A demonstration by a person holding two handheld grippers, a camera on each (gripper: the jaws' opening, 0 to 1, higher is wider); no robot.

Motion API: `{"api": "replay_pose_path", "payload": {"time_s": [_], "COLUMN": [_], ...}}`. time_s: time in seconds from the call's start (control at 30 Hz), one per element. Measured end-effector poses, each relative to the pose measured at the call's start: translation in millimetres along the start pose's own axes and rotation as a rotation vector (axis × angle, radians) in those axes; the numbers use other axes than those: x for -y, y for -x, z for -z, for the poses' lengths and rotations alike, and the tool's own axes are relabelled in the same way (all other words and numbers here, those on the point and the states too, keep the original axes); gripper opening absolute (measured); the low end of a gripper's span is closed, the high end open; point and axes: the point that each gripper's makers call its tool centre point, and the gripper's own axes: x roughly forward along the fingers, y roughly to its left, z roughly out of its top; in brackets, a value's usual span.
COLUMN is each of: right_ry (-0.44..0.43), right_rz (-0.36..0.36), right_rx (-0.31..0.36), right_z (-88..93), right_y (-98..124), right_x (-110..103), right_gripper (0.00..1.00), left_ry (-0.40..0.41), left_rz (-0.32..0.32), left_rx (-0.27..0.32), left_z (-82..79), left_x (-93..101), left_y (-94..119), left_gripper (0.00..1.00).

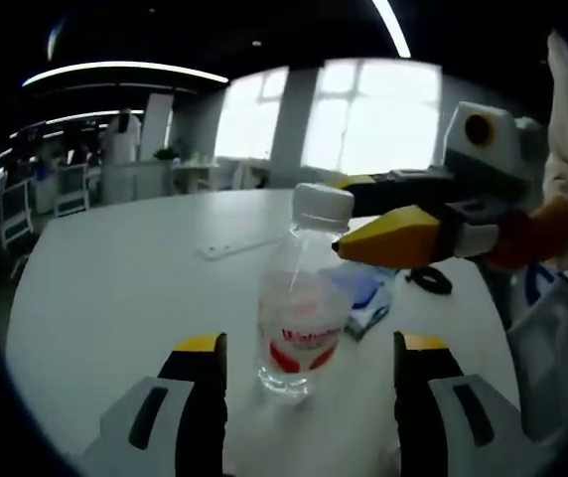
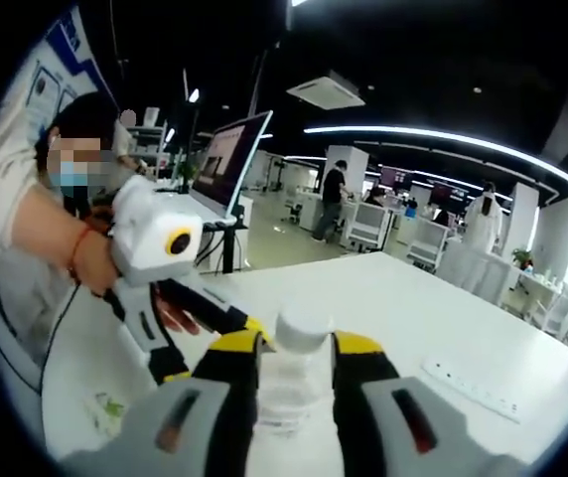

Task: Arrange the tabletop items into an orderly group along one side of the table until the central work area is clear of visible clutter.

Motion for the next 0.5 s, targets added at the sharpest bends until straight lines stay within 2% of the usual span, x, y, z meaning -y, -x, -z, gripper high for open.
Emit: {"api": "replay_pose_path", "payload": {"time_s": [0.2, 0.5], "right_ry": [0.001, 0.009], "right_rz": [-0.016, -0.059], "right_rx": [0.001, 0.006], "right_z": [-1.9, -2.6], "right_y": [-3.8, -8.4], "right_x": [0.2, 1.6], "right_gripper": [0.25, 0.2], "left_ry": [0.001, 0.0], "left_rz": [-0.005, -0.012], "left_rx": [0.0, 0.004], "left_z": [0.7, 0.4], "left_x": [0.6, 1.3], "left_y": [2.2, 5.8], "left_gripper": [0.64, 0.62]}}
